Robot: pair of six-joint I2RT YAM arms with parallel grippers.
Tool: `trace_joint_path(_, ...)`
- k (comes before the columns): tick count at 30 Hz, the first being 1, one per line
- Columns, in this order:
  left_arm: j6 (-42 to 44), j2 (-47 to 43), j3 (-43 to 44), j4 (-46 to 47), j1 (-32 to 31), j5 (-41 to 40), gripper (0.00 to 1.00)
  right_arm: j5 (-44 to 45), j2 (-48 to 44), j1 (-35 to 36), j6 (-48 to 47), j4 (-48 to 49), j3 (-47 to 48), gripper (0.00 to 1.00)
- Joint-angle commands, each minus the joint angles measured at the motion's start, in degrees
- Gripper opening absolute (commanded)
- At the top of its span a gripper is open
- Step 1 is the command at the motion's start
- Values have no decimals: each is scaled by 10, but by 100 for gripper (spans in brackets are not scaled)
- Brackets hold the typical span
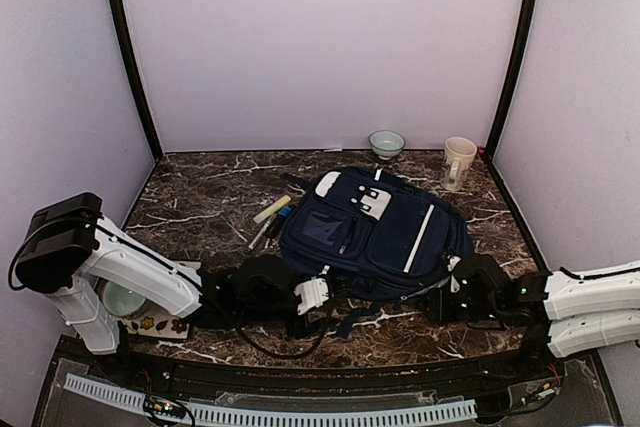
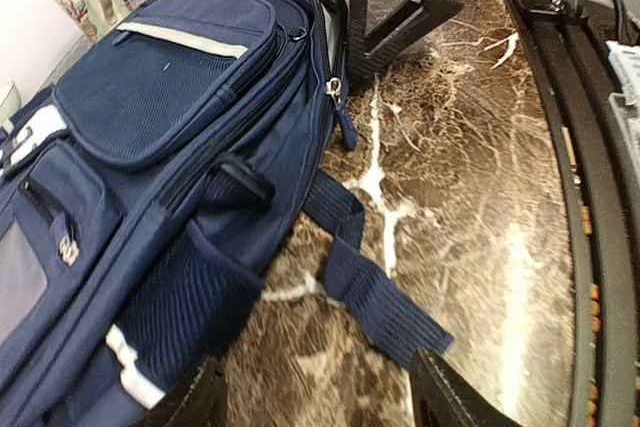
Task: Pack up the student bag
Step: Move the student bag to the center of the board, then hold the largest pocket of the student bag.
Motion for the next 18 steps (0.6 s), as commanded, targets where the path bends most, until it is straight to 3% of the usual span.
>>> trace_joint_path(1,71,52,60,-4,-3,-17,64,-49,-29,-3,-30,6,15,57)
trace_joint_path(8,142,85,93,-30,-2,-76,66,-51,-95,-3,-31,-20,9,61)
trace_joint_path(18,181,122,113,-57,27,-111,65,-70,-102,-3,-37,-43,23,62)
